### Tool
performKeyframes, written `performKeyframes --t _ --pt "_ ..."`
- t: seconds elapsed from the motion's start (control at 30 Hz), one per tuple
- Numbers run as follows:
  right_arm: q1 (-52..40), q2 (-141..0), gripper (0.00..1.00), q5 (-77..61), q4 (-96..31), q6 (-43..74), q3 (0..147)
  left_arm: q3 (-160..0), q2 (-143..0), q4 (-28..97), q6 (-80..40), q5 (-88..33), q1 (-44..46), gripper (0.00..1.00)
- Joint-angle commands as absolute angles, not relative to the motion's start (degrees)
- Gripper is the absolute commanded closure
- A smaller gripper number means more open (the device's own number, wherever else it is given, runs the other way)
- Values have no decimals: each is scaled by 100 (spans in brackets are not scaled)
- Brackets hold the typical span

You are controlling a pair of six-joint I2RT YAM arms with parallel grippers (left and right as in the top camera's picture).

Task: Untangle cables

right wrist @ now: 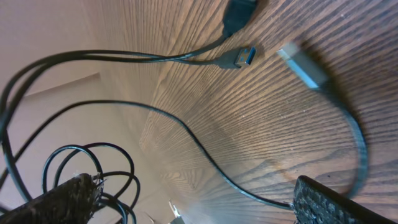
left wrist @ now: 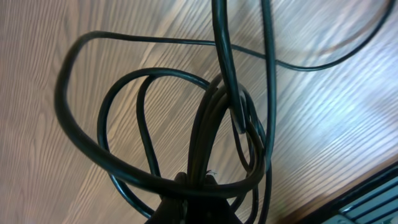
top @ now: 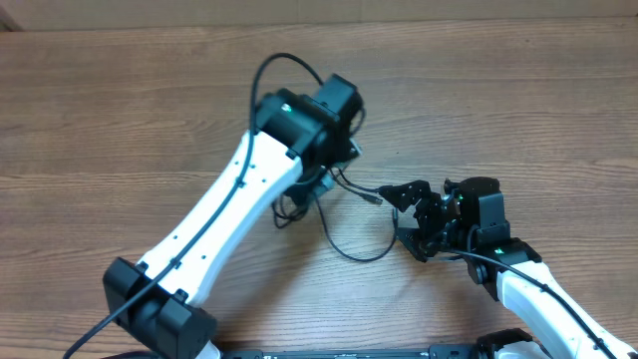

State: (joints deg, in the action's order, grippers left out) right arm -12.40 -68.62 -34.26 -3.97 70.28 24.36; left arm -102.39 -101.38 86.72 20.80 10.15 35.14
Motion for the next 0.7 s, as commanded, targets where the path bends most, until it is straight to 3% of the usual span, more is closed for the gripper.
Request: performKeyframes --t 0.0,0.1,0.2,0.47,0.67 --pt "-1214 -6820 0 -3304 -379 7006 2449 -10355 -10051 8809 2421 1481 3037 91" --pt "-1214 -6820 0 -3304 -377 7008 2449 -10355 -10051 8851 2418 1614 2661 90" --pt "-1214 -6820 0 -3306 -368 7002 2449 -10355 -10051 8801 2246 1326 2318 96" --pt "-1225 -6820 0 -3310 25 5048 2449 -10368 -10049 8353 2213 -2241 2167 96" --pt "-1225 -6820 0 -3358 99 4167 2449 -10412 -10049 7271 794 -4274 2106 96"
